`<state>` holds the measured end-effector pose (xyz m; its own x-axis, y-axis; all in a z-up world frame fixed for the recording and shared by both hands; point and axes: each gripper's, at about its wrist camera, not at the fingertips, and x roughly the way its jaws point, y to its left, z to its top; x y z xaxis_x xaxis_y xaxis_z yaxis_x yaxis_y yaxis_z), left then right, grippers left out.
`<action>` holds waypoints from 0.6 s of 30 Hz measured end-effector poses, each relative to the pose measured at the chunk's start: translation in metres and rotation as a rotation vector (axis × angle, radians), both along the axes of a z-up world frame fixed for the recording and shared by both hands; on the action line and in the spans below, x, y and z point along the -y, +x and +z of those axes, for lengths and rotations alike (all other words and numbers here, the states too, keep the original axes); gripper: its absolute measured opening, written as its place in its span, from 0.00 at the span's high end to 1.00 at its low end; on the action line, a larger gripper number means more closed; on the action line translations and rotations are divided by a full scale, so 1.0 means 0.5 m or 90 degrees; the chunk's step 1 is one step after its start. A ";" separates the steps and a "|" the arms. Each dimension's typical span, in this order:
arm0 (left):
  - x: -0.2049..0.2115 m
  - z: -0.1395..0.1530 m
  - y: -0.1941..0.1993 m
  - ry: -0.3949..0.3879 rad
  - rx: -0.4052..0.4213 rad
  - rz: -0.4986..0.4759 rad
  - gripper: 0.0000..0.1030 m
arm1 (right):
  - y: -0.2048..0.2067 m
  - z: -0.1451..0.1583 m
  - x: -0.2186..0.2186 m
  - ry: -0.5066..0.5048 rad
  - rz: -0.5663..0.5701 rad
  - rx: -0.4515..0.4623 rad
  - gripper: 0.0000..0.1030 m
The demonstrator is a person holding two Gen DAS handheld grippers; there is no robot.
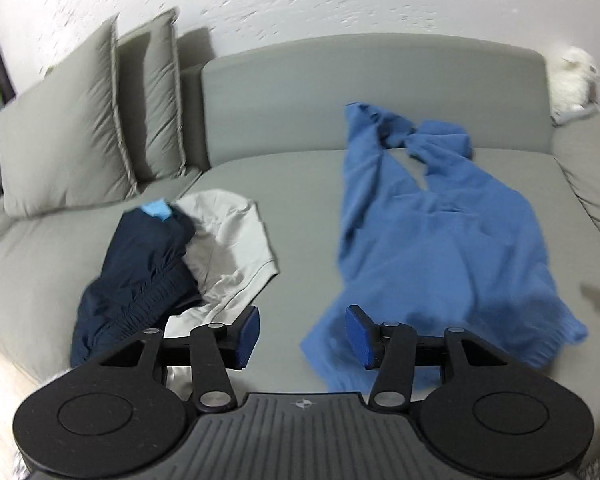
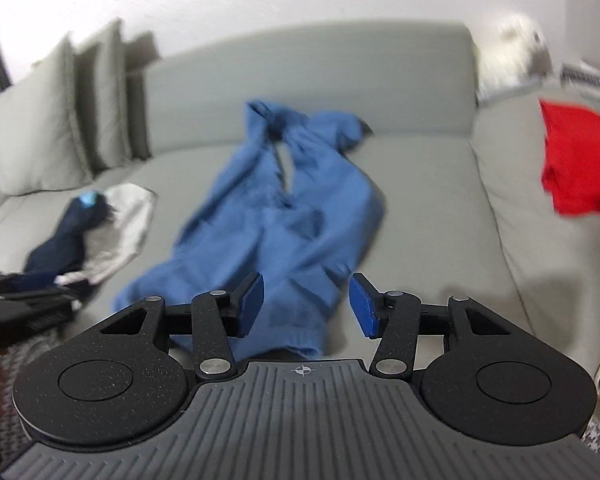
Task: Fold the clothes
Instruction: 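Lay the blue sweatshirt flat on the sofa and open both grippers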
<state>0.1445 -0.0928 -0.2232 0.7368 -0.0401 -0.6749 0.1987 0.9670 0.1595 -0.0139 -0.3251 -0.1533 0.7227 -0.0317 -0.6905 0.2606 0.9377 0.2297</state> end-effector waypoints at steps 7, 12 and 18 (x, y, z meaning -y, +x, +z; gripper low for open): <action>-0.015 -0.066 0.040 -0.035 -0.110 0.010 0.53 | 0.055 -0.097 0.026 0.080 -0.026 -0.063 0.48; 0.005 -0.099 0.042 -0.050 -0.179 -0.035 0.55 | 0.068 -0.133 0.027 0.076 -0.013 -0.123 0.48; 0.016 -0.113 0.047 -0.081 -0.197 -0.054 0.57 | 0.047 -0.118 0.038 0.093 -0.005 -0.126 0.48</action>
